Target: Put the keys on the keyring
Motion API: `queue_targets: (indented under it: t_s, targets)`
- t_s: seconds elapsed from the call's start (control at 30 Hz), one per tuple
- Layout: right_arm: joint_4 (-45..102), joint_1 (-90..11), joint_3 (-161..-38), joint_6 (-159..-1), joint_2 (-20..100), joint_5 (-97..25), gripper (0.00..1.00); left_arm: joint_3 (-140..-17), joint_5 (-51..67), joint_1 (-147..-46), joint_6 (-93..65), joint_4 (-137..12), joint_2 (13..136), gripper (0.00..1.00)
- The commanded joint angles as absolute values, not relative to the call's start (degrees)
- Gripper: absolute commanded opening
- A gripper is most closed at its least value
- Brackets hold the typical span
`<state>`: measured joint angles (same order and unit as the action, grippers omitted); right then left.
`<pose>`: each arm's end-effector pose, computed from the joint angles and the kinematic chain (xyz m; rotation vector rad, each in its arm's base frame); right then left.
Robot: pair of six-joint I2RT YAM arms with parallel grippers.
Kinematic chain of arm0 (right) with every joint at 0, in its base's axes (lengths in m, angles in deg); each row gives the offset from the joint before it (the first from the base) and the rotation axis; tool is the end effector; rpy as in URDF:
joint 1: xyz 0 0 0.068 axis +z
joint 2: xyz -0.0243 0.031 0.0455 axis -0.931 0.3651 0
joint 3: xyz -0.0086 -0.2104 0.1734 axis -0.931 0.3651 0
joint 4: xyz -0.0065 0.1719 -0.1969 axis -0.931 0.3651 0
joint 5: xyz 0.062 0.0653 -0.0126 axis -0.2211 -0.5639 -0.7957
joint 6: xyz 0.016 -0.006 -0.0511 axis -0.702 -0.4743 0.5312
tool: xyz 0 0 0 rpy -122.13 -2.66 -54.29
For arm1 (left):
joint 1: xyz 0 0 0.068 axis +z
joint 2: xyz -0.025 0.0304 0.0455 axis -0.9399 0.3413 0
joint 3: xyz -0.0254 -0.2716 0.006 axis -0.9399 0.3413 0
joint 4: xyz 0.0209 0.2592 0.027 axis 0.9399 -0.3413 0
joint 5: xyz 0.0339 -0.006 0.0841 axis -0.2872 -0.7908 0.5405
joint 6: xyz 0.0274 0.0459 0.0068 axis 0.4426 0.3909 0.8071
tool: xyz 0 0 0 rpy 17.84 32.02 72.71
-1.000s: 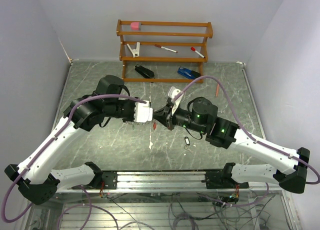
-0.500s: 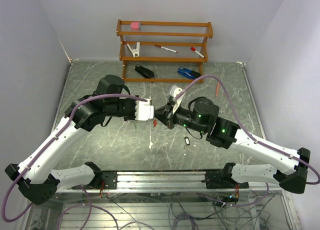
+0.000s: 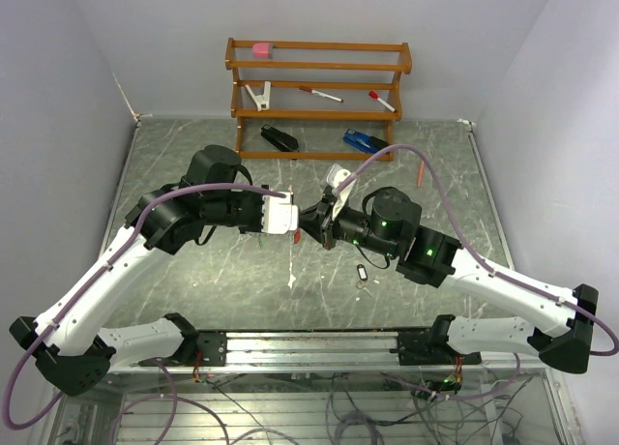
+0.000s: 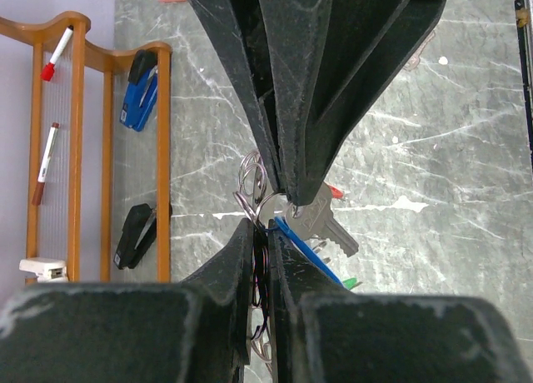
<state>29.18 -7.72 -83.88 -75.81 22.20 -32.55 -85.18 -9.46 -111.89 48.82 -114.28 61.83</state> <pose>0.1237 0.2269 0.3855 -0.8880 1.4884 0.8894 0.1449 -0.1507 0.4145 1.7021 1.2582 -0.3895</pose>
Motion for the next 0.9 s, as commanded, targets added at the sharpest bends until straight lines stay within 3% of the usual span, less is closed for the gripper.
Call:
queue_targets:
  t_s: [0.0,0.87]
  targets:
    - [25.05,-7.91,-84.54,-76.11,22.43,-31.06,0.03,-87.16,-12.58,-112.85,47.97,-113.07,61.46,0.07]
    - [25.59,-7.94,-85.0,-77.38,23.17,-32.93,0.0,-87.62,-11.74,-112.86,44.86,-111.39,61.29,0.07]
